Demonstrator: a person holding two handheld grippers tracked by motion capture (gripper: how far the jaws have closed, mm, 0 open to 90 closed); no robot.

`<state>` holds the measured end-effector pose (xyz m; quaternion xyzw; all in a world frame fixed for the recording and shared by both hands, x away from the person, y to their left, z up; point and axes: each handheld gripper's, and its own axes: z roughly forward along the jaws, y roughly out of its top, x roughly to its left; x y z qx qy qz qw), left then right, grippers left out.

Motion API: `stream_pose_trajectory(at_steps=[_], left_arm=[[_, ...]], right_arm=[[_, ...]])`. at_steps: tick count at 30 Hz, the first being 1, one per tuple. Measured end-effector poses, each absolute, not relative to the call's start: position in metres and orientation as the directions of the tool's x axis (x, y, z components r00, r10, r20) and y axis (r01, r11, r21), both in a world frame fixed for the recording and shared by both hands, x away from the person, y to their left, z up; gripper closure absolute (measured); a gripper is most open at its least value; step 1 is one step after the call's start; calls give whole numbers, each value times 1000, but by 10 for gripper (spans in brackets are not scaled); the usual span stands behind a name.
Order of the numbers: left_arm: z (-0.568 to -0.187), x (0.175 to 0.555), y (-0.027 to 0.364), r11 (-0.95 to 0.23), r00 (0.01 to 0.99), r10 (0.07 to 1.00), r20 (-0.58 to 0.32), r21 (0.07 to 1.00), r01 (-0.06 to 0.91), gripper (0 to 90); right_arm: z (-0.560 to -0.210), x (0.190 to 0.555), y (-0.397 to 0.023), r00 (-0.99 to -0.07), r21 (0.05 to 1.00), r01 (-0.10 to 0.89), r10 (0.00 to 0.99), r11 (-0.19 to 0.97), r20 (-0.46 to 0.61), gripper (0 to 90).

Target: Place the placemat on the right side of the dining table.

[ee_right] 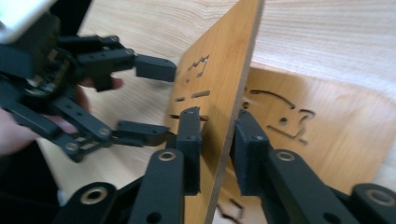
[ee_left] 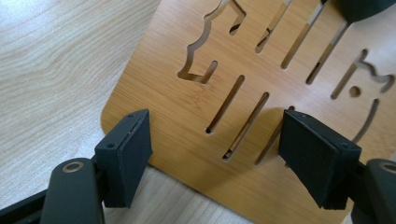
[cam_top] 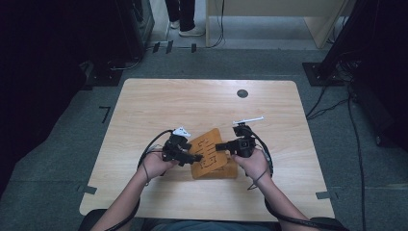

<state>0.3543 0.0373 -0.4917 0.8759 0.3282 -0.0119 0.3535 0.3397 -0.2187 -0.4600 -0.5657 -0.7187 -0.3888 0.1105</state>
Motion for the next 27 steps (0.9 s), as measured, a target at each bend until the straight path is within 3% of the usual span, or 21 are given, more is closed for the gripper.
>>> stream_pose_trajectory(at_steps=[9,27], left_arm=[[-487,356,41,-522,784,567,-252,627,579,249],[-479,359,51,-477,765,584,-271,649,593,250]], right_arm=[[-446,339,-225,-288,397,917,654,-21,699,880],[-427,337,-237,-304,445,894,680,-38,668,882]])
